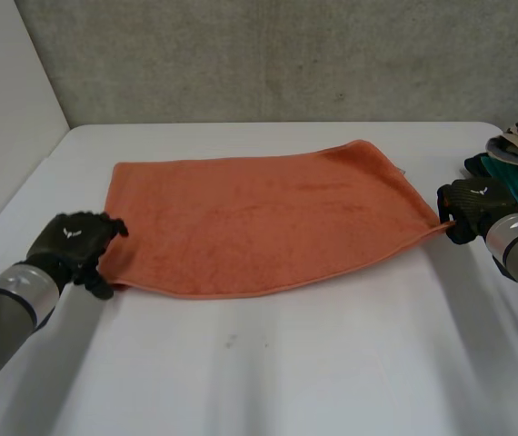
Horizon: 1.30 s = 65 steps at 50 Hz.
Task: Fold the laundry.
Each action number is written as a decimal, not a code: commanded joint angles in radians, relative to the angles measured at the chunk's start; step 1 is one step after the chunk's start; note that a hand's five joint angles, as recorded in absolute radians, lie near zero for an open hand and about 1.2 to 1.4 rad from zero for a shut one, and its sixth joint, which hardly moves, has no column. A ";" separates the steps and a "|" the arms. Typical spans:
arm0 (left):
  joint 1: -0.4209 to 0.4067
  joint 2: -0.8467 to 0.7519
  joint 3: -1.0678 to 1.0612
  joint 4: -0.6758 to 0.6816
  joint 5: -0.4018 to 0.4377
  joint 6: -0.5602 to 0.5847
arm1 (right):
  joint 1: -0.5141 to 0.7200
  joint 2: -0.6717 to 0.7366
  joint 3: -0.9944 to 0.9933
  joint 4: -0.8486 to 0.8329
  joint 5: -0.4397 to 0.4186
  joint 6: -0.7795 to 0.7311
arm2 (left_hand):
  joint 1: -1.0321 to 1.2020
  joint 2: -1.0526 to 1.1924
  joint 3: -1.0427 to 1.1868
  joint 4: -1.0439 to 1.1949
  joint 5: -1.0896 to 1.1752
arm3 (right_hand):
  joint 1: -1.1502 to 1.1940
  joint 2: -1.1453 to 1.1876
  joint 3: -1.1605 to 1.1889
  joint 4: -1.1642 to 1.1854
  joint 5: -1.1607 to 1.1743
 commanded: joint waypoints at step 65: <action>-0.068 -0.226 0.527 0.050 -0.126 0.558 | 0.104 -0.026 -0.436 0.463 0.209 -0.283 | 0.993 0.987 0.985 0.986 0.980 | 0.275 0.221 0.206 0.196 0.206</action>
